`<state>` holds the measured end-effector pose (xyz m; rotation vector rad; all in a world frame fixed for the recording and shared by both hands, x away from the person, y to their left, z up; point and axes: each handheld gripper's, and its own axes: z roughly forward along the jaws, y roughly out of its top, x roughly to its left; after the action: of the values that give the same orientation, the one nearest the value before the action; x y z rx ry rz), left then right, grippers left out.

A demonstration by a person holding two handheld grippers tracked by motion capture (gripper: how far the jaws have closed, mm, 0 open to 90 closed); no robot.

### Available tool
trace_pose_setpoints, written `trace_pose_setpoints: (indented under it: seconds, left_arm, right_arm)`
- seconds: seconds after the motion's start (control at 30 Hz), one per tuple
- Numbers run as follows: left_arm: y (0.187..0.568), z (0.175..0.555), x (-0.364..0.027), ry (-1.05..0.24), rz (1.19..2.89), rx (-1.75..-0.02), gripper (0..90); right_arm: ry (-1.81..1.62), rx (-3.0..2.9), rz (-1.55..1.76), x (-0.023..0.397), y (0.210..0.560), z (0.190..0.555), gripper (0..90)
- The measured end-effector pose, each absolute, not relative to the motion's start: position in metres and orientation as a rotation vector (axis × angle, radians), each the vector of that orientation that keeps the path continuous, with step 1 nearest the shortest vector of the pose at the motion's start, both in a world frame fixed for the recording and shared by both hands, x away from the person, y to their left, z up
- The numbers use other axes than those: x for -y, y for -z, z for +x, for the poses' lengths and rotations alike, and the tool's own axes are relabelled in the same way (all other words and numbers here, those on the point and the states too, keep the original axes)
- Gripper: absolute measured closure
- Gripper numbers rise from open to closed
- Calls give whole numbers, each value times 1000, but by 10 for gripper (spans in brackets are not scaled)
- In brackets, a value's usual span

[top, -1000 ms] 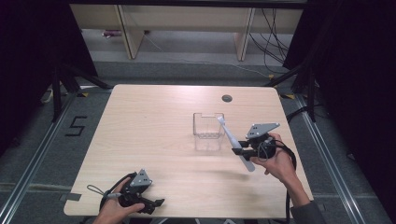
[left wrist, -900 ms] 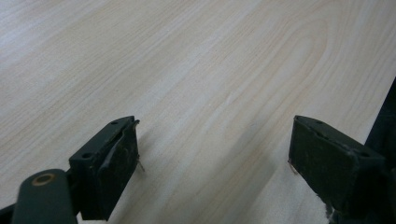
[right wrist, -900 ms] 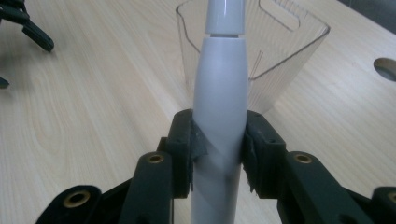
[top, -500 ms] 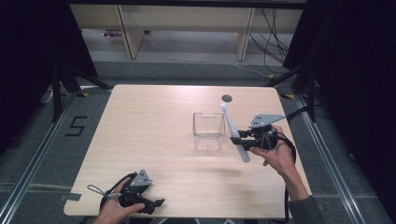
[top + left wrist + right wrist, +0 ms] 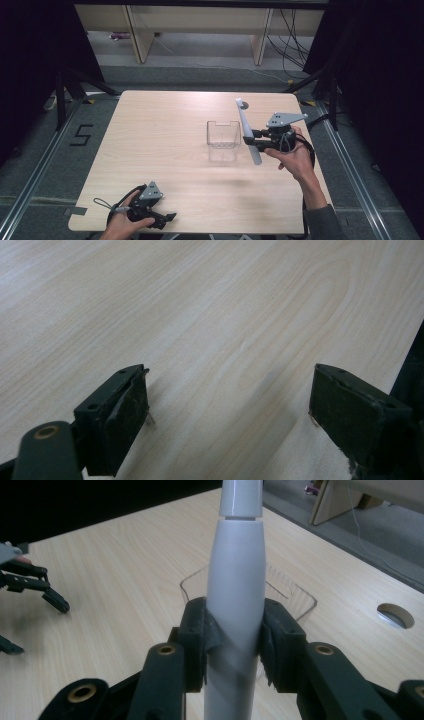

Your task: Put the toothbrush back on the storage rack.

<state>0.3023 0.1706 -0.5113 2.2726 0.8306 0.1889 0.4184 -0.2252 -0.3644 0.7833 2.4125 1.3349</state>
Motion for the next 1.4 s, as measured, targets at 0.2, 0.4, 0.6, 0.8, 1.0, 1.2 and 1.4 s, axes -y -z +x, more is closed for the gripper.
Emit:
trace_pose_setpoints:
  seconds: [0.2,0.4,0.6,0.8,1.0,1.2,1.4]
  left_arm:
    - [511,302,-171,-193,2271,-825,152]
    - [511,302,-170,-179,2259,-827,152]
    - [511,302,-170,-181,2271,-823,152]
    - [511,303,-171,-189,2275,-824,152]
    - [511,302,-170,-178,2272,-819,152]
    - [511,302,-170,-178,2276,-817,152]
    - [512,301,-170,-174,2257,-825,152]
  right_arm:
    - [-1381,-2387,755,221,357,424,662]
    - [-1418,-2378,773,214,352,429,663]
    - [-1446,-2334,731,207,345,438,663]
    - [-1479,-2337,735,196,340,443,663]
    - [-1486,-2334,724,188,336,452,663]
    - [-1498,-2346,737,177,336,462,662]
    - [-1477,-2351,744,172,337,476,662]
